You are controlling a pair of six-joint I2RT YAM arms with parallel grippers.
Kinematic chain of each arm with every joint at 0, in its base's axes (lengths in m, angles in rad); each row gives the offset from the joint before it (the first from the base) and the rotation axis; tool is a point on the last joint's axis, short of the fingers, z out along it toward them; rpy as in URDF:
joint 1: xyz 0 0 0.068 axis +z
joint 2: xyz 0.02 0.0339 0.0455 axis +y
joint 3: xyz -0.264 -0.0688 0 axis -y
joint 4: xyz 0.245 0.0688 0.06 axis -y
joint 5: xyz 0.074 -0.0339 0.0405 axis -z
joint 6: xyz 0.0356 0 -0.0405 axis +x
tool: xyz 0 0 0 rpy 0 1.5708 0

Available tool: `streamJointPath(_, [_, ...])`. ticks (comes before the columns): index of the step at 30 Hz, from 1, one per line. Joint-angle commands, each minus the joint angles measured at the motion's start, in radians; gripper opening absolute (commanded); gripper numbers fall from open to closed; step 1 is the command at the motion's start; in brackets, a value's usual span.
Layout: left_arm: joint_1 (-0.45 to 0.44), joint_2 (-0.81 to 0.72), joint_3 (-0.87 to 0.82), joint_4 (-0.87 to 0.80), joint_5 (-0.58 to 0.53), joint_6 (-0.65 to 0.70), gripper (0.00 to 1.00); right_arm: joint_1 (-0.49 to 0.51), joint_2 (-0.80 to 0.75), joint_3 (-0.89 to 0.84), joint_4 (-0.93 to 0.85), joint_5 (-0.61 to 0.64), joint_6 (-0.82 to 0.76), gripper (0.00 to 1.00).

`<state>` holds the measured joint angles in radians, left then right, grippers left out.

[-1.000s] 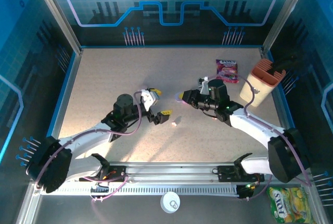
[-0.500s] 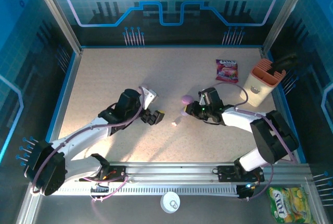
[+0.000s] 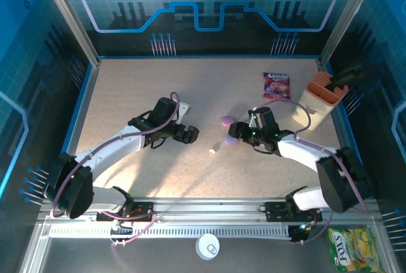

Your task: Insert the wireless bluetooth earbuds into the charging case

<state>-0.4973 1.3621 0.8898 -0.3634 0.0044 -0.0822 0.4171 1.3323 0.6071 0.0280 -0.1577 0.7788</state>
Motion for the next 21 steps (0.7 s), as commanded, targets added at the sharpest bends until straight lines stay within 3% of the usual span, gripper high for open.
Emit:
streamJointPath(1, [0.068,0.059,0.061,-0.037,0.027,-0.056,0.99,0.010,-0.092,0.061,-0.146,0.106,-0.147,0.73])
streamJointPath(9, [0.200,0.324,0.325,-0.219,0.005,0.057,0.97,0.055,-0.194,0.076,-0.150,0.114,-0.238,0.77])
streamJointPath(16, [0.205,0.571,0.586,-0.330,-0.179,0.225,0.90,0.058,-0.195,0.047,-0.098,0.116,-0.238,0.76])
streamJointPath(21, [0.207,0.667,0.667,-0.322,-0.206,0.334,0.83,0.053,-0.209,0.042,-0.082,0.139,-0.256,0.76])
